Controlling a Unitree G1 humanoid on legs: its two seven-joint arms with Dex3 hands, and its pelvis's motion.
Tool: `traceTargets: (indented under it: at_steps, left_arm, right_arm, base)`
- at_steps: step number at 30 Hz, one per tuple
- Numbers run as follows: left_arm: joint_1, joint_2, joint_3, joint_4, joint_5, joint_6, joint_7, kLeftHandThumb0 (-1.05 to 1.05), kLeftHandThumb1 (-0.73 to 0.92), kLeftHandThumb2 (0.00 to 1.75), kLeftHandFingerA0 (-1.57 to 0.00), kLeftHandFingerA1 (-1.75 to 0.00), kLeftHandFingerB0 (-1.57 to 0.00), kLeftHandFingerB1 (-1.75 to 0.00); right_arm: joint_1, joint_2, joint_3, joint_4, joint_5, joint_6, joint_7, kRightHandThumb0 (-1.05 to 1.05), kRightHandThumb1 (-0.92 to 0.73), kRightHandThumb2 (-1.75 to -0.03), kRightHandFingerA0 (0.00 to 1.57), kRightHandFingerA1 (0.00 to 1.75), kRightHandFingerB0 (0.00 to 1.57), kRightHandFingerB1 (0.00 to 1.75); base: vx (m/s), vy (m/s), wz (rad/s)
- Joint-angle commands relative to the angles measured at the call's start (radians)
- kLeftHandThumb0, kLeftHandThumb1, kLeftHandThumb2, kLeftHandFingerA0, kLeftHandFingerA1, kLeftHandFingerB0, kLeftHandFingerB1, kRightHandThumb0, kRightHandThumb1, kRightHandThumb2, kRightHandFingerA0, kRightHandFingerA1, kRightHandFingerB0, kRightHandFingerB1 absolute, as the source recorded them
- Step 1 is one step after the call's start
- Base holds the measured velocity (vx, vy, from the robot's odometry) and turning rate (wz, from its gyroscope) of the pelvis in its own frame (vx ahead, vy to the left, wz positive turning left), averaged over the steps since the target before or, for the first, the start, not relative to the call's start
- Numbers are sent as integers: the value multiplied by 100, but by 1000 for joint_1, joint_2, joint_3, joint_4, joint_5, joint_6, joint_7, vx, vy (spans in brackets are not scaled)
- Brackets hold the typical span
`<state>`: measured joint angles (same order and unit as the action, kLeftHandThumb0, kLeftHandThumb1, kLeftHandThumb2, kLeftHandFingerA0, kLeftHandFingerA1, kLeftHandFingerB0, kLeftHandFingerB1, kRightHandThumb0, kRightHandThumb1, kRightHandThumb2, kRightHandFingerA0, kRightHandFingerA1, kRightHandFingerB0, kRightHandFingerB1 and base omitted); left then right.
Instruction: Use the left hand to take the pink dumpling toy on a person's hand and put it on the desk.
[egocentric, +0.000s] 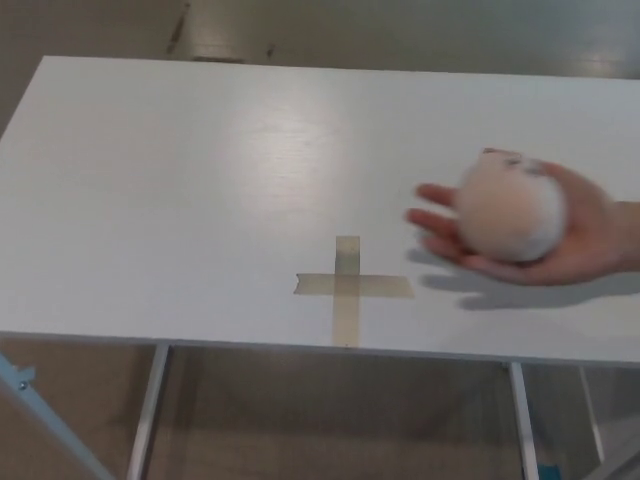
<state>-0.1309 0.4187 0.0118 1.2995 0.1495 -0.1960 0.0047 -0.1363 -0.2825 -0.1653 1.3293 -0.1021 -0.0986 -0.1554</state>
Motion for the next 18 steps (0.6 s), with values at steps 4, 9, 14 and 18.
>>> traceTargets:
  at_steps: [4, 9, 14, 18]
  left_arm:
    - [8, 15, -14, 4, 18, -12, -20, -31, 60, 59, -71, -49, -38, -35]
    - [-4, 15, -14, 5, 18, -9, -25, -30, 60, 59, -73, -49, -38, -35]
    - [-14, 11, -5, 5, 8, -10, -31, -31, 60, 59, -73, -50, -37, -35]
    - [-16, 12, 2, 3, 3, -15, -43, -31, 60, 59, -73, -49, -37, -35]
  right_arm:
    - [10, -1, 15, 5, -5, -1, 24, -25, -64, -59, 66, 45, 52, 41]
    - [-2, -2, 15, 6, -3, 4, 24, -25, -64, -59, 66, 46, 52, 41]
    - [-12, -4, 12, 6, 2, 6, 38, -25, -64, -59, 66, 46, 52, 41]
    - [-12, -6, 15, 6, -2, 0, 40, -26, -64, -59, 66, 46, 52, 41]
  base:
    - [0, 0, 0]
    - [0, 0, 0]
    - [0, 0, 0]
    - [0, 0, 0]
